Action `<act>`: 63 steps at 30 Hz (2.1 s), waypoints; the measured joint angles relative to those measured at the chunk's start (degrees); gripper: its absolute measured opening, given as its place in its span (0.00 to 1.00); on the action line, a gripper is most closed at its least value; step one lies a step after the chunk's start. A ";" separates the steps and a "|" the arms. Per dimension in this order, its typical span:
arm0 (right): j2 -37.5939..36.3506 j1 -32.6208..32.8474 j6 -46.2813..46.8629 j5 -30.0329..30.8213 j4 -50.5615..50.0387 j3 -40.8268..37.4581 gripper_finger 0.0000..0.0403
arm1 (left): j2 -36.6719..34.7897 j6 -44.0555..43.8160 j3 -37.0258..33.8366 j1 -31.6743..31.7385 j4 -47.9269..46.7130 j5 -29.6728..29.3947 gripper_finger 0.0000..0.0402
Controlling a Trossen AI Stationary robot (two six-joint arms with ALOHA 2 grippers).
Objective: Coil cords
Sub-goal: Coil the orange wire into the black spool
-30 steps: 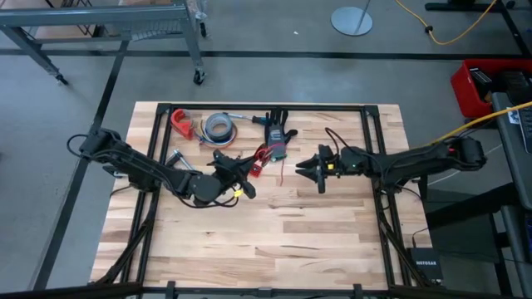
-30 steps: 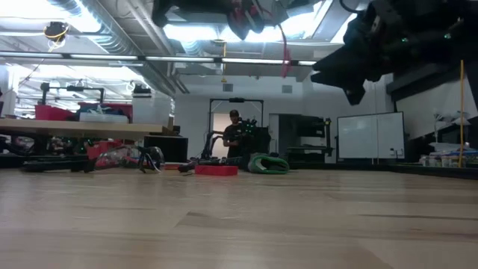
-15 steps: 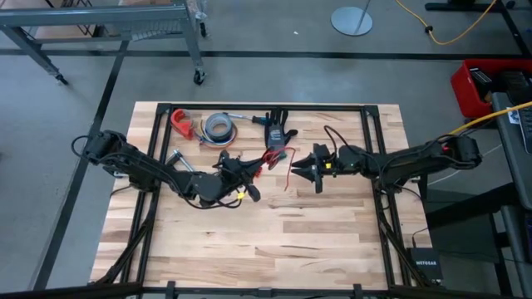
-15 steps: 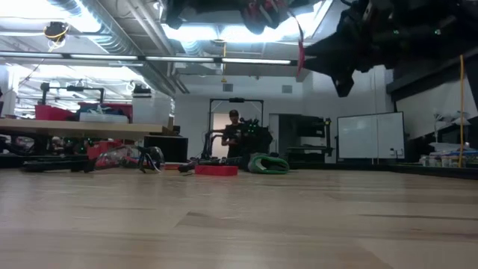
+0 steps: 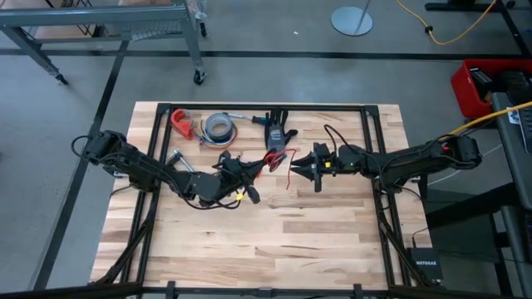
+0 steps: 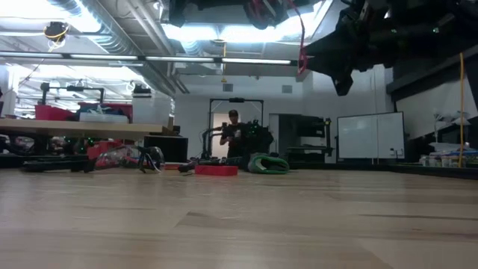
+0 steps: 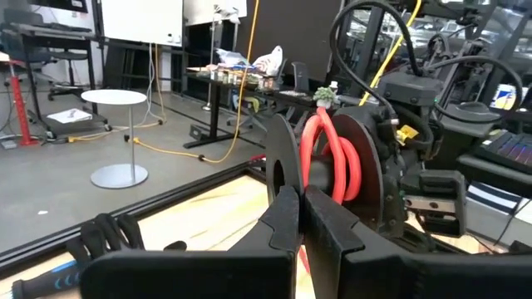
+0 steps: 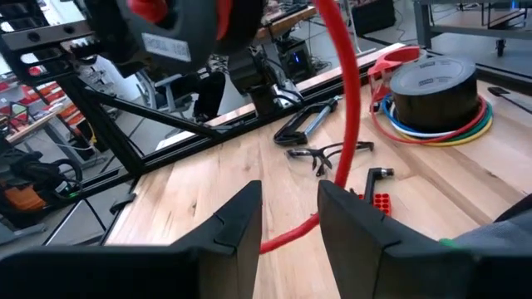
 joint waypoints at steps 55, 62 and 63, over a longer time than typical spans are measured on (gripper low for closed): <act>0.00 0.02 10.01 0.43 -3.50 0.00 0.30 | -0.11 0.92 0.00 0.01 0.54 0.41 0.00; 0.00 0.04 6.30 -1.21 -1.79 0.00 0.30 | -0.11 0.92 0.00 0.01 0.54 0.41 0.00; 0.00 0.04 6.03 -1.21 -1.72 0.00 0.30 | -0.11 0.92 0.00 0.01 0.54 0.41 0.00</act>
